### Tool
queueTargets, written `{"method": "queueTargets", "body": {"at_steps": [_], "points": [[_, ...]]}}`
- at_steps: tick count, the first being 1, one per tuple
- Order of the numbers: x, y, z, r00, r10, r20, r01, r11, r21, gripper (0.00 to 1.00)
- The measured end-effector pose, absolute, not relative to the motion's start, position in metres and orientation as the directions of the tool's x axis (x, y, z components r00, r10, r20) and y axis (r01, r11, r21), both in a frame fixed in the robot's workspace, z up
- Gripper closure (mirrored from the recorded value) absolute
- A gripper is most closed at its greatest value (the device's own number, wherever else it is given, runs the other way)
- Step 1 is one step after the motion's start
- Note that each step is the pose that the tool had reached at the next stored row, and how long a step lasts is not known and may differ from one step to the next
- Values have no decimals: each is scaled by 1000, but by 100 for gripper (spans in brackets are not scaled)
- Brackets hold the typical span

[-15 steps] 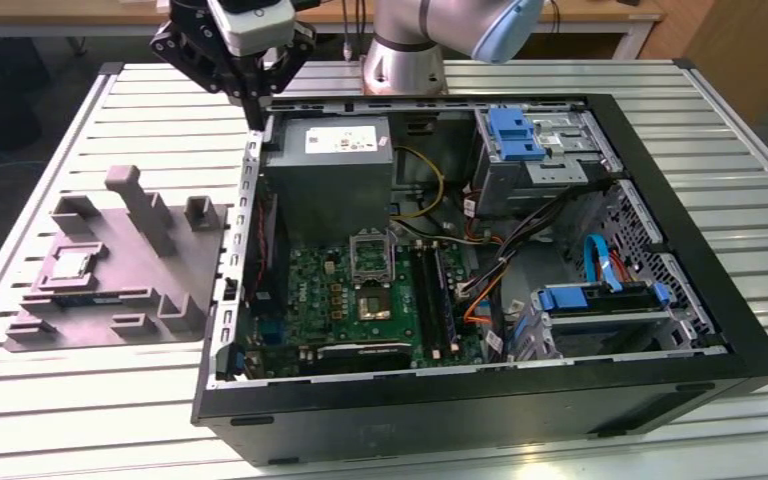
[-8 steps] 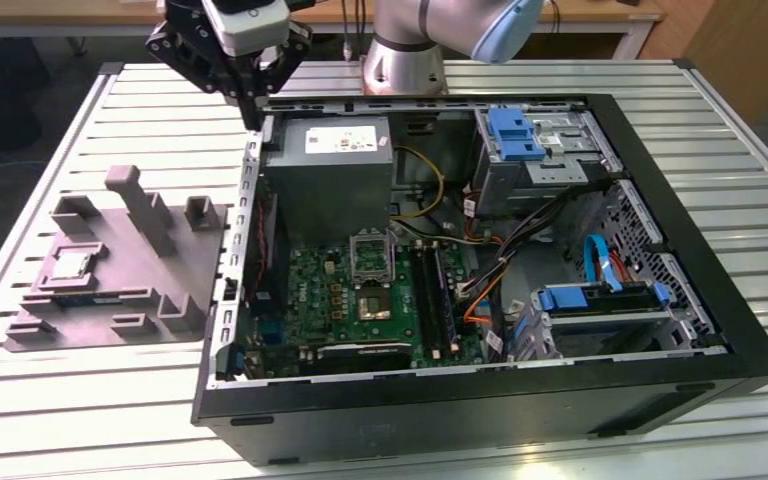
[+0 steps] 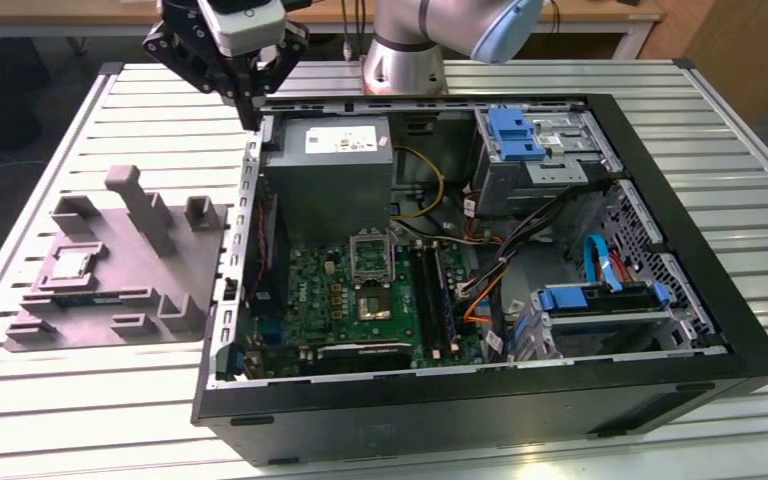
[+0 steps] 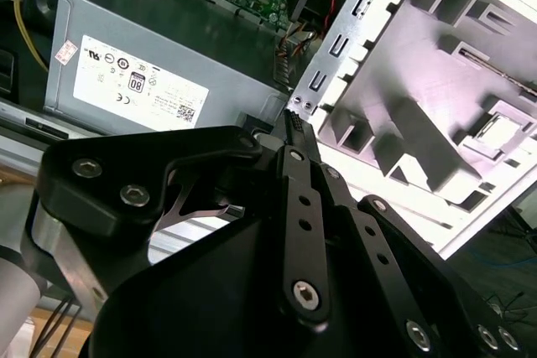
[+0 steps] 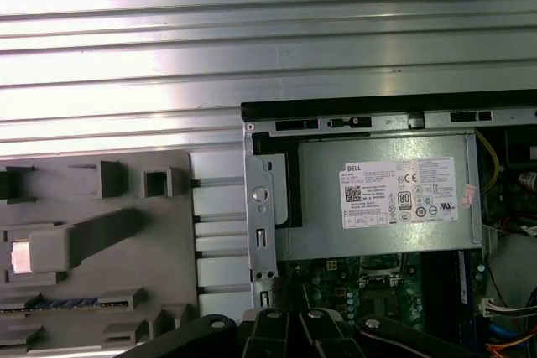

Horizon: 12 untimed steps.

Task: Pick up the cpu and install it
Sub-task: 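Reach for the cpu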

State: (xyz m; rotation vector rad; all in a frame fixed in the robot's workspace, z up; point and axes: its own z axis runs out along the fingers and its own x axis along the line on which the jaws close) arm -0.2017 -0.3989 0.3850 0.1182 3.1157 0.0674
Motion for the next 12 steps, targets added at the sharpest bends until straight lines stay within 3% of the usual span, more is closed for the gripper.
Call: {"method": "queueTargets", "body": {"at_steps": [12], "points": [[-208,-399,385,-997,76,-21,75,996,44,89]]}}
